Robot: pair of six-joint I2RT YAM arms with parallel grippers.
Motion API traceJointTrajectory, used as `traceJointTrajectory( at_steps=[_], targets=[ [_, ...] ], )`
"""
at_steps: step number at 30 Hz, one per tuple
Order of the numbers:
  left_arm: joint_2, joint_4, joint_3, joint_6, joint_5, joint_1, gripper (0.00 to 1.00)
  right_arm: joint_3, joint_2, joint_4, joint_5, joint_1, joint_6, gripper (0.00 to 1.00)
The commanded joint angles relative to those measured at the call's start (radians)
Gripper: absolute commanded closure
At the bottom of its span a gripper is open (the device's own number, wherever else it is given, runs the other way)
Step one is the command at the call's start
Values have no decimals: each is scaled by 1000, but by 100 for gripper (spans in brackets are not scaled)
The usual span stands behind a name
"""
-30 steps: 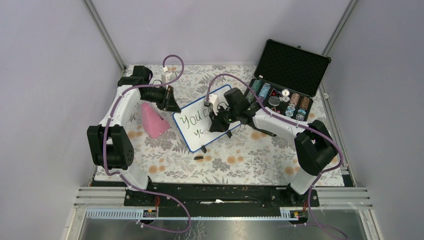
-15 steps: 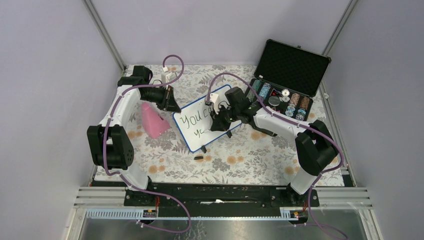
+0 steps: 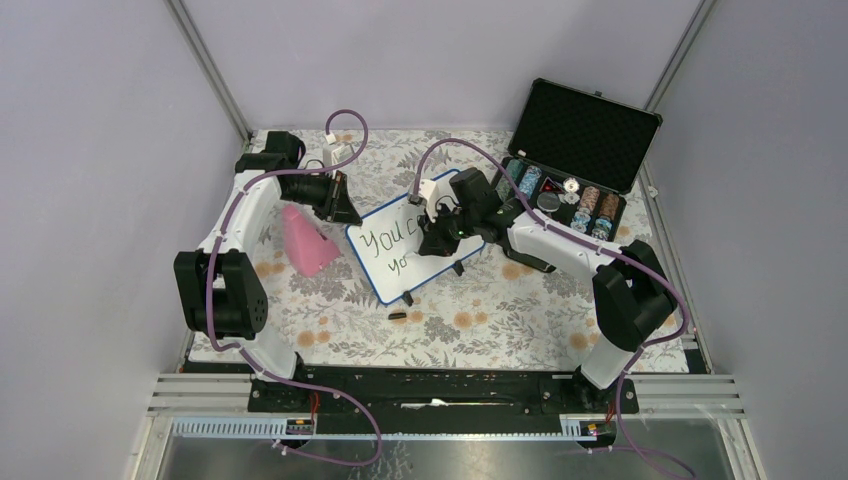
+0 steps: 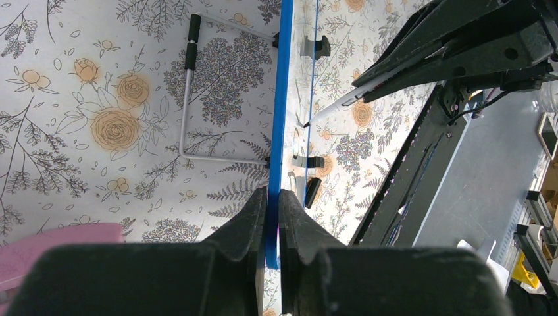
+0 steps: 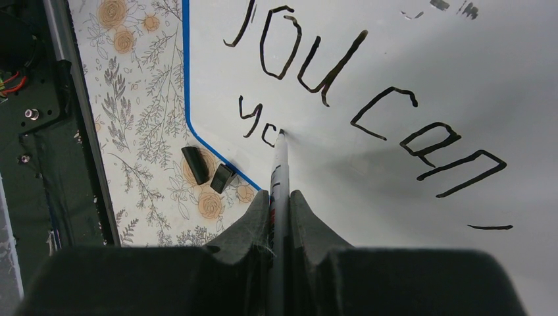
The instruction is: Write a sentence on the whiteboard
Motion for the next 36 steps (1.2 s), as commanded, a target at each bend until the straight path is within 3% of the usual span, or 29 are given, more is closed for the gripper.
traceJointTrajectory(
  at_steps=[1, 16, 26, 36],
  targets=[
    [-20, 29, 3, 15, -12, 4, 100, 36, 2, 28, 2, 8, -6, 100],
    [-20, 29, 1, 15, -10, 2, 100, 33, -7, 26, -3, 33, 2, 100],
    [-26, 29, 0, 14, -17, 2, 100, 3, -99, -33, -86, -5, 6, 100],
    [-22, 29, 6, 14, -17, 3, 100, -14, -90, -34, -32, -17, -40, 100]
  ],
)
